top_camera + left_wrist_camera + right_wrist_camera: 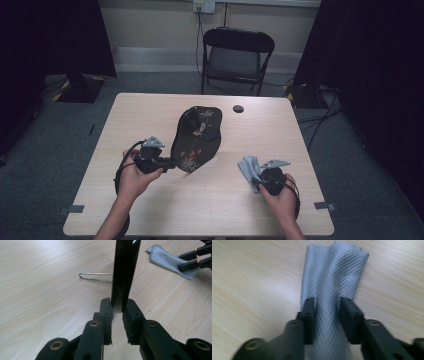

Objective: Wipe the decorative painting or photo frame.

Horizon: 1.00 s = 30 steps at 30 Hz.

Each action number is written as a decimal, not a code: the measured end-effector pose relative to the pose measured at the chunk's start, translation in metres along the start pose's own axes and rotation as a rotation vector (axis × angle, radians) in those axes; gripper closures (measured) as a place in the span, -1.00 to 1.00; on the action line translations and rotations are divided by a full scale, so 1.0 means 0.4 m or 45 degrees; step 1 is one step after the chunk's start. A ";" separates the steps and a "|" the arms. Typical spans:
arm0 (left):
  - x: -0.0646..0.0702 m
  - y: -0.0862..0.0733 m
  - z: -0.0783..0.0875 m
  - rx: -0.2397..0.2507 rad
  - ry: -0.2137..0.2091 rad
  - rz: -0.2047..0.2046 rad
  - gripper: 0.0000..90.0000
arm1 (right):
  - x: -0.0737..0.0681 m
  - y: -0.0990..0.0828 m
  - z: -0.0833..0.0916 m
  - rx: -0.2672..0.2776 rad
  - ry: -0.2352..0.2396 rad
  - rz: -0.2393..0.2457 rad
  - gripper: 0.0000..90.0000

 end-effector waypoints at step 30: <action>0.009 0.000 -0.011 -0.011 -0.026 -0.008 0.74 | -0.052 0.161 0.093 0.057 0.175 0.110 0.78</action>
Point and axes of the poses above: each handheld gripper's, and its own axes: z roughly backward along the jaws, y roughly out of its top, x roughly to its right, the point moved 7 cm from there along -z, roughly forward along the jaws, and after that the axes turned 15 degrees about y, right-handed, at the moved point
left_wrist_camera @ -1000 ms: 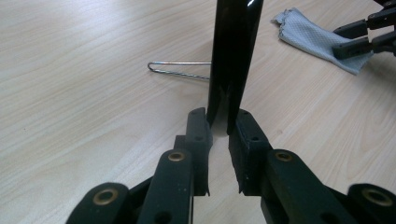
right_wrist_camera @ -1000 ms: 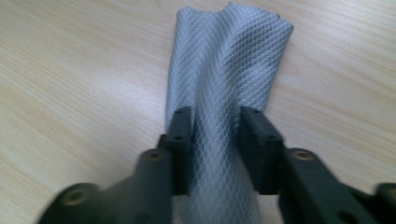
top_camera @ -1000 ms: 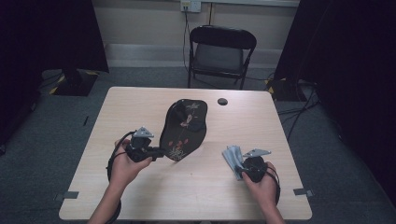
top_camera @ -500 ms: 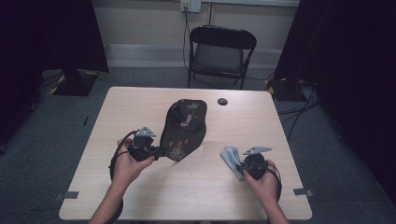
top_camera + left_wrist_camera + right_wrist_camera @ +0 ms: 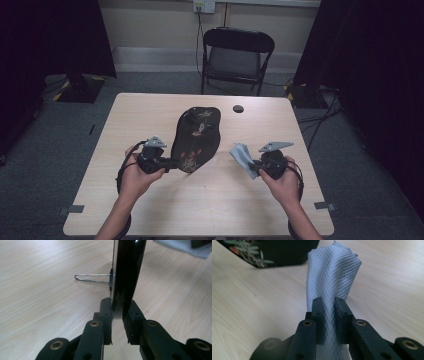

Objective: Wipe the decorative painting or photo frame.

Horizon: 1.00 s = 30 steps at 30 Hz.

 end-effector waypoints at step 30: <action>0.000 -0.001 0.005 -0.031 -0.002 -0.012 0.75 | -0.102 0.304 0.006 0.198 0.048 0.224 0.78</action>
Point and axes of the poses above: each handheld gripper's, and its own axes: z roughly backward along the jaws, y roughly out of its top, x roughly to its right, the point moved 7 cm from there along -z, roughly forward along the jaws, and after that the axes turned 15 degrees about y, right-handed, at the moved point
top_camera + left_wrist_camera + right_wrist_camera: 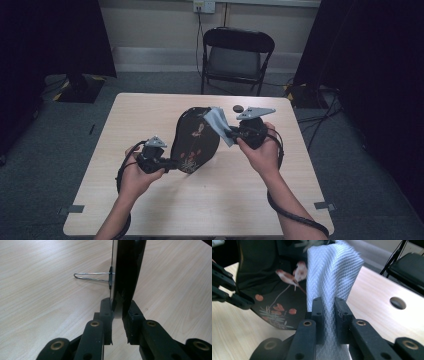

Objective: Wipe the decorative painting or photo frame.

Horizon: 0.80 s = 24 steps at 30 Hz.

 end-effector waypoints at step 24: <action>-0.004 -0.001 0.001 0.004 0.002 0.000 0.75 | -0.001 -0.211 -0.146 -0.203 0.059 -0.107 0.78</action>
Point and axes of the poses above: each handheld gripper's, and its own axes: z roughly backward along the jaws, y roughly out of its top, x roughly to its right, the point moved 7 cm from there along -z, roughly forward along the jaws, and after that the axes turned 15 degrees about y, right-handed, at the moved point
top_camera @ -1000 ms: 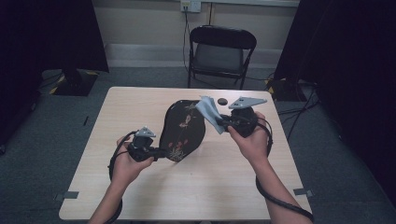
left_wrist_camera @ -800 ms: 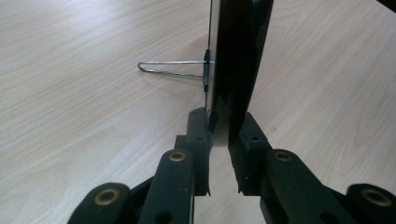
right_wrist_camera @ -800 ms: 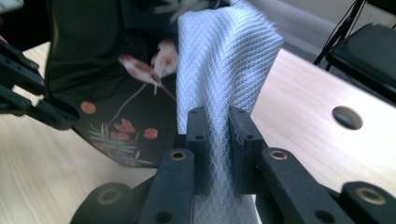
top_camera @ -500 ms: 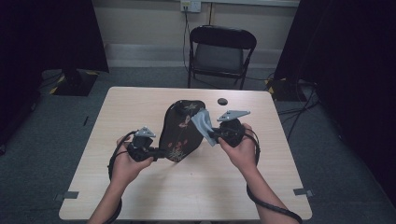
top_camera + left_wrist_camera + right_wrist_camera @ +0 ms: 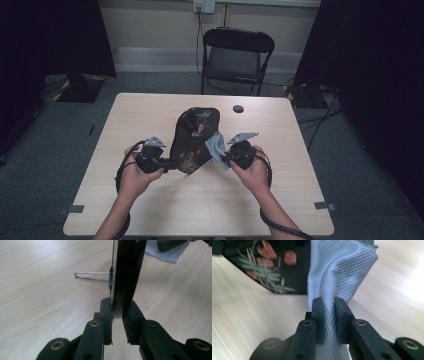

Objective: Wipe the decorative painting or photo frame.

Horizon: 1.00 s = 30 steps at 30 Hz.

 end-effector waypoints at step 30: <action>-0.003 -0.003 0.003 -0.008 0.000 0.001 0.75 | -0.008 -0.045 0.050 -0.088 0.010 0.001 0.78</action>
Point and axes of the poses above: each handheld gripper's, and its own axes: z roughly backward along the jaws, y roughly out of its top, x roughly to its right, the point moved 7 cm from there along -z, roughly forward along the jaws, and after that the axes turned 15 degrees about y, right-handed, at the moved point
